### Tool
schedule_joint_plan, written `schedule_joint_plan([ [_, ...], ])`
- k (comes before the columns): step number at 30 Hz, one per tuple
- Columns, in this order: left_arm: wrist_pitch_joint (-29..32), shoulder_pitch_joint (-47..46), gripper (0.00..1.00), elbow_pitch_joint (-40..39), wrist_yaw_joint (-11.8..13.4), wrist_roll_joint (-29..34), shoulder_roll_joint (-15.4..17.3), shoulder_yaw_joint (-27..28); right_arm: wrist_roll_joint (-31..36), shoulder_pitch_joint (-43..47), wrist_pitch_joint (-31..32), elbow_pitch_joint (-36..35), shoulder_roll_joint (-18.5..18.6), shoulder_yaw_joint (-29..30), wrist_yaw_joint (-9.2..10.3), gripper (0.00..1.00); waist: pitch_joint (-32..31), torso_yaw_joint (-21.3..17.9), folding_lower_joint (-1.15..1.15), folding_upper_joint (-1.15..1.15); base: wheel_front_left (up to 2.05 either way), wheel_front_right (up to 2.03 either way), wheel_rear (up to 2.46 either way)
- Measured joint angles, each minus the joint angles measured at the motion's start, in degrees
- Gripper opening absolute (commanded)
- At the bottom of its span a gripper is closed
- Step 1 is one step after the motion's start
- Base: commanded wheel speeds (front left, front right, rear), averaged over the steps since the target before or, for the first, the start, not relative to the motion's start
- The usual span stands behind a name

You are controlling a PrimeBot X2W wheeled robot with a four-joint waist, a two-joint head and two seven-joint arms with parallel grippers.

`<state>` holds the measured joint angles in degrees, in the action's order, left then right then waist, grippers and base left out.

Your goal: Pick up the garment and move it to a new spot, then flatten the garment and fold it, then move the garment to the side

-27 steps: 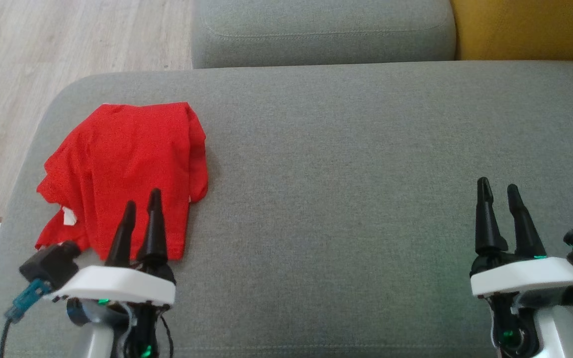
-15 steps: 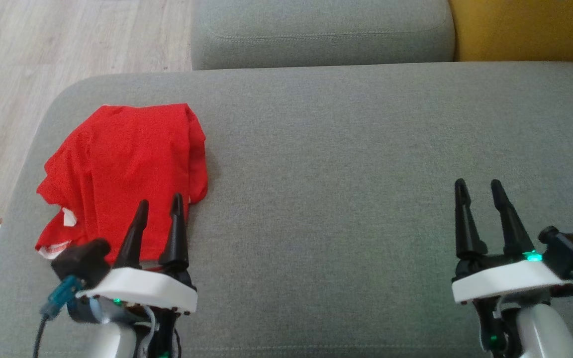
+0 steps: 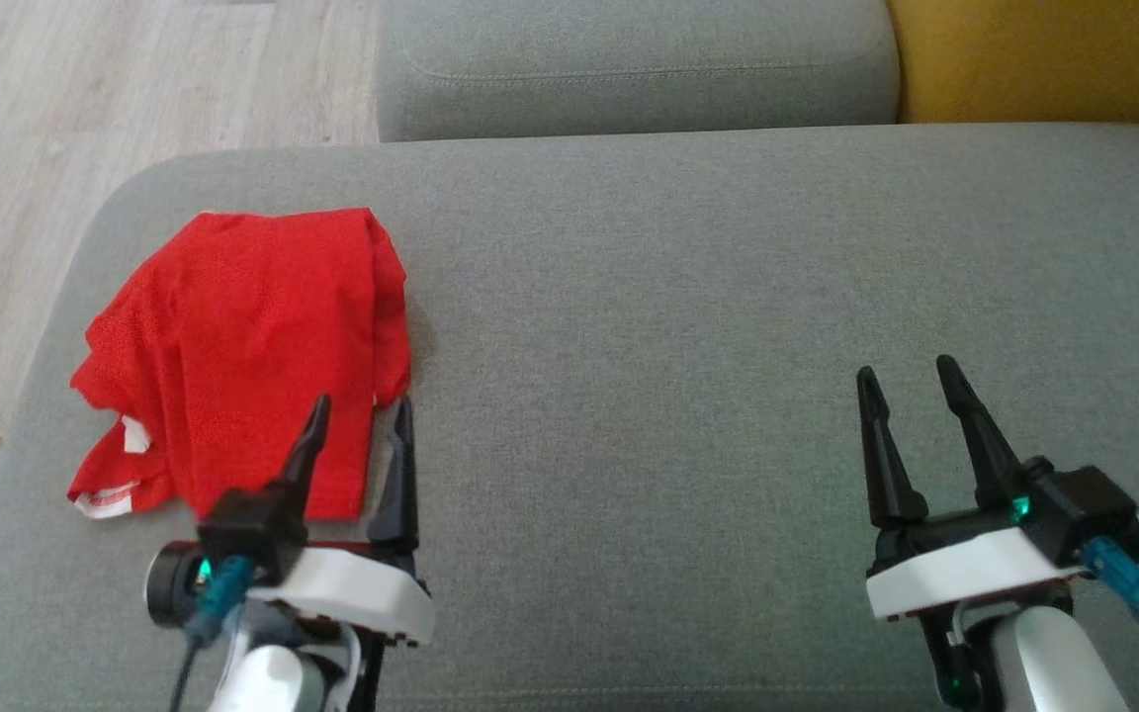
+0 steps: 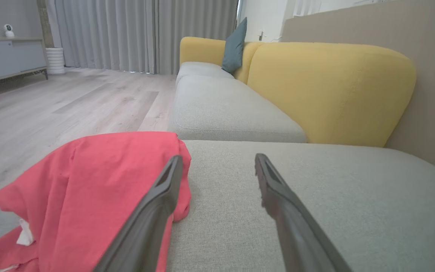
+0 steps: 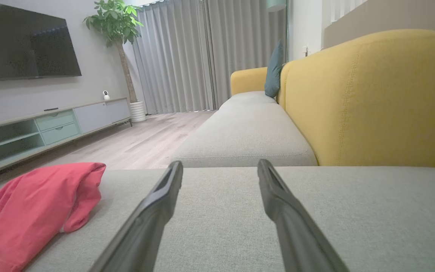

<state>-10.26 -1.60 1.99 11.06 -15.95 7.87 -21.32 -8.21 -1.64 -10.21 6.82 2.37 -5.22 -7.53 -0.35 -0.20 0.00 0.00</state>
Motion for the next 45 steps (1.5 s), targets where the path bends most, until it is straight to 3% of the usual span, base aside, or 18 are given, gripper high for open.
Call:
schedule_joint_plan([
  [12, -1.9, -1.2, 1.00, -2.0, 4.7, 4.8, 1.7, -4.0, 7.2, 0.0, -1.9, -1.4, 0.0, -1.1, 0.00, 1.00, -0.1, 0.2, 0.00, 0.00, 0.00, 0.00, 0.00],
  [17, -2.7, -0.9, 1.00, -2.1, 5.0, 4.8, 0.7, -3.3, 4.3, 0.0, -2.5, -0.6, 0.0, -1.2, 0.00, 1.00, -0.3, 0.4, 0.00, 0.00, 0.00, 0.00, 0.00],
  [23, -3.6, 0.9, 1.00, -2.3, 2.2, 4.8, -2.2, 0.3, -0.5, 0.1, -3.6, 3.2, 0.1, -1.6, 0.00, 1.00, -0.7, 0.7, 0.00, 0.00, 0.00, 0.00, 0.00],
  [32, -4.0, 2.6, 1.00, 2.0, -2.1, 8.3, -3.9, 2.9, -6.3, 0.0, -4.2, 9.8, 0.1, -3.0, 0.00, 1.00, -1.2, 0.4, 0.00, 0.00, 0.00, 0.00, 0.00],
  [45, -4.0, 2.6, 1.00, 2.7, -4.0, 8.8, -4.6, 4.6, -7.9, -0.1, -4.2, 10.4, 0.1, -2.9, 0.00, 1.00, -1.4, 0.5, 0.00, 0.00, 0.00, 0.00, 0.00],
])
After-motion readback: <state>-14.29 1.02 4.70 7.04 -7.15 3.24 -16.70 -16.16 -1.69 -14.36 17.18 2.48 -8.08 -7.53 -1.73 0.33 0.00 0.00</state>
